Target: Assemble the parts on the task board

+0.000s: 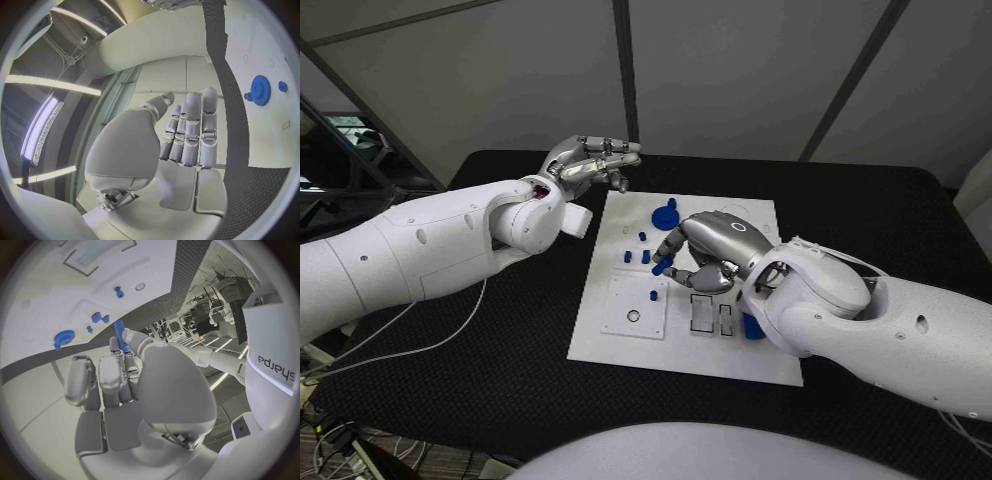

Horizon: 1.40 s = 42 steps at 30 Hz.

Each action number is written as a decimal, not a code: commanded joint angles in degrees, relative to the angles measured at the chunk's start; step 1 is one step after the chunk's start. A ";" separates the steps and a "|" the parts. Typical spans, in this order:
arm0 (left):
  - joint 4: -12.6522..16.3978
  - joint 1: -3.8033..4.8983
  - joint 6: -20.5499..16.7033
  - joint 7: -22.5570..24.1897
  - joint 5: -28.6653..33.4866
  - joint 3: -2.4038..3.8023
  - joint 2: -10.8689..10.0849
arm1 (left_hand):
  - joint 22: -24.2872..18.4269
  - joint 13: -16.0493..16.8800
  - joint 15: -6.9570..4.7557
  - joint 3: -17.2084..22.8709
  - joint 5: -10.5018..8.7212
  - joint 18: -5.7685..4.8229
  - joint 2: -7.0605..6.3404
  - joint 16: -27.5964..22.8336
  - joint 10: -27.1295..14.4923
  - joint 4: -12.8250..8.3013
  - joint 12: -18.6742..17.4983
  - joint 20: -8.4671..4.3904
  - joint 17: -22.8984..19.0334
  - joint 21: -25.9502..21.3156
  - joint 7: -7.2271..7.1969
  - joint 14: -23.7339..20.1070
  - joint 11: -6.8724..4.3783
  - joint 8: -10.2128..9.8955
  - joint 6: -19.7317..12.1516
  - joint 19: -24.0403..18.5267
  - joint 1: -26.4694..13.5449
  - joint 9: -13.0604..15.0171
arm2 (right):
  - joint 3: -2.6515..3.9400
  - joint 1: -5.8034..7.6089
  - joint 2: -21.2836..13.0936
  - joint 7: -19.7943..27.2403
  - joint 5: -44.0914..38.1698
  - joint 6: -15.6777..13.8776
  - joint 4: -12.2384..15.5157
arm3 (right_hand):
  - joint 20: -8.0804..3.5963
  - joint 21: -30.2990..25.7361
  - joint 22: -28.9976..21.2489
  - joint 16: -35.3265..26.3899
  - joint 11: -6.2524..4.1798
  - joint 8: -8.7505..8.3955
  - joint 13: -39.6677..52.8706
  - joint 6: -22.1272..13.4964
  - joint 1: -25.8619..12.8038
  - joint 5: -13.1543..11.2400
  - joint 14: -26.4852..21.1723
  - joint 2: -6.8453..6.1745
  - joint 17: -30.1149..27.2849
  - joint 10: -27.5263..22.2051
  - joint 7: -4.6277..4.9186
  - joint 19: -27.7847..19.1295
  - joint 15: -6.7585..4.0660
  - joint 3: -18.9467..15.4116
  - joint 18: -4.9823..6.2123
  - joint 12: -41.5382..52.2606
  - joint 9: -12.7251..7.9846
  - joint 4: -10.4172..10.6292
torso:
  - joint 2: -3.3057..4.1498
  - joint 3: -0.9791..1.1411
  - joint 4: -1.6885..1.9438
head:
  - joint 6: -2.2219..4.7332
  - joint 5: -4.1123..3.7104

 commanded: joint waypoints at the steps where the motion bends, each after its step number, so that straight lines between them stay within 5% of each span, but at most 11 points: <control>1: -0.10 0.10 0.72 0.16 0.17 0.05 0.30 | -0.09 -0.03 0.18 -0.19 0.19 -0.58 0.36 -0.26 -0.32 -0.02 0.33 0.11 -0.05 -0.26 -0.03 -0.37 0.20 -0.02 -0.32 -0.25 -0.36 -0.09 | -0.85 -0.28 1.70 3.08 2.21 1.36 -1.09 | -0.03 0.12 0.17 0.28 -1.11 -0.19 0.05 -0.05 -0.05 0.42 0.87 0.25 -0.10 1.58 0.42 0.20 -0.39 0.47 -0.98 -0.32 -0.07 -0.09 | 0.05 -0.06 -0.05 | -0.32 1.01; 7: -0.17 0.11 0.76 0.09 0.17 0.06 0.62 | -0.10 -0.04 0.20 -0.22 0.19 -0.59 0.35 -0.25 -0.34 -0.02 0.37 0.12 -0.08 -0.28 0.04 -0.37 0.24 -0.04 -0.41 -0.24 -0.39 -0.10 | -2.43 -0.62 4.21 3.61 2.45 3.14 -3.15 | 0.00 0.13 0.18 0.30 -1.05 -0.26 0.05 -0.16 -0.12 0.51 0.86 0.34 -0.13 1.48 0.48 0.18 -0.34 0.58 -0.99 -0.45 -0.10 -0.13 | 0.06 0.01 -0.15 | -0.76 2.02; 15: -0.24 0.12 0.96 -0.15 0.17 0.07 0.90 | -0.11 -0.05 0.23 -0.24 0.19 -0.59 0.36 -0.25 -0.36 -0.01 0.39 0.13 -0.11 -0.29 0.09 -0.37 0.28 -0.05 -0.48 -0.24 -0.42 -0.10 | -3.14 -0.91 5.83 3.29 0.69 5.24 -4.82 | 0.02 0.02 0.02 0.21 -1.01 -0.31 0.05 -0.23 -0.19 0.53 0.82 0.32 -0.31 1.40 0.52 0.04 -0.31 0.60 -0.94 -0.54 -0.11 -0.16 | -0.01 0.00 -0.08 | -1.17 2.58; 42: -0.50 0.13 1.19 -0.26 0.17 0.07 1.07 | -0.11 -0.05 0.23 -0.24 0.19 -0.59 0.36 -0.25 -0.36 -0.01 0.39 0.13 -0.11 -0.29 0.09 -0.37 0.28 -0.05 -0.48 -0.24 -0.42 -0.10 | -3.97 -1.48 7.79 0.71 -0.87 9.59 -6.13 | 0.10 0.02 0.02 0.24 -0.95 -0.35 0.10 -0.25 -0.59 0.37 0.78 0.26 -0.37 1.38 0.57 -0.01 -0.23 0.48 -0.94 -0.69 -0.11 -0.14 | -0.01 0.04 -0.08 | -1.44 2.90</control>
